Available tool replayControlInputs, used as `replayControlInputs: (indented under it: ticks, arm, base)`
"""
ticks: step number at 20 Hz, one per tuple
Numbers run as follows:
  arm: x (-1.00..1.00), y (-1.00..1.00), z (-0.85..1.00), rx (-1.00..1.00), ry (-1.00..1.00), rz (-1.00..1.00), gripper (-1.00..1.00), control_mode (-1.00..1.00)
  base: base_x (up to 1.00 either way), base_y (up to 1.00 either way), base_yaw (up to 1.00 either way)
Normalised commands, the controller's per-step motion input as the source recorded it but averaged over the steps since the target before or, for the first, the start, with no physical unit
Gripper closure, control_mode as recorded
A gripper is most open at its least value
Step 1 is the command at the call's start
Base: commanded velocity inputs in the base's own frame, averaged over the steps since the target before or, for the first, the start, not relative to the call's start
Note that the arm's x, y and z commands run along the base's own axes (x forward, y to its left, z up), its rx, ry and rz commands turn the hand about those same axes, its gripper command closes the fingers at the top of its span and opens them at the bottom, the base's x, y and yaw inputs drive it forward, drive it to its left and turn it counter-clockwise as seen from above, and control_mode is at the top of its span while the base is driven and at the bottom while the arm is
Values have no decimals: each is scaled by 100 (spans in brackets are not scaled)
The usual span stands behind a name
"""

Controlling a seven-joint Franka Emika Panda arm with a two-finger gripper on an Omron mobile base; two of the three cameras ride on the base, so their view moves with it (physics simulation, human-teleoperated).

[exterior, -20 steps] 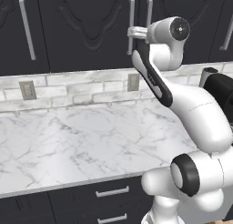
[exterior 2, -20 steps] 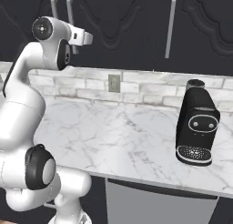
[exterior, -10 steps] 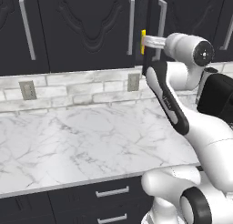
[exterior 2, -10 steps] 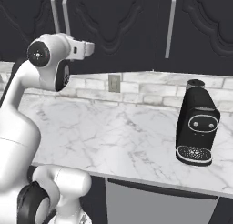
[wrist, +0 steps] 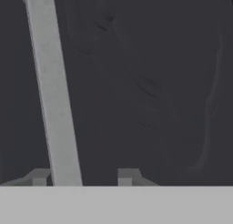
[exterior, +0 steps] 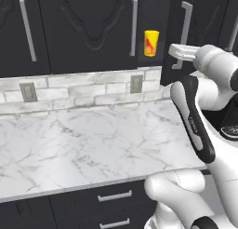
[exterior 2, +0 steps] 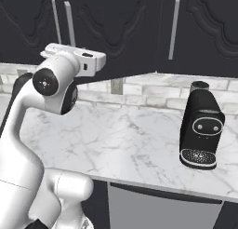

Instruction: Open the cabinet directly in front. Then move the beer and the cup to the dining counter with the candle on it.

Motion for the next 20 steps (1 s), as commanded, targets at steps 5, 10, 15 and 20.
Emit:
replayControlInputs:
  ticks: [5,10,15,20]
  arm:
    - [-63,-86,34,2,0,0,100,-100]
    - [-9,-8,0,0,0,0,-100,-100]
    - [-64,-15,-1,1,0,-1,-100,-100]
    - [-100,-15,0,1,-1,0,-100,-100]
  base:
    - [0,0,0]
    - [0,0,0]
    - [0,0,0]
    - [0,0,0]
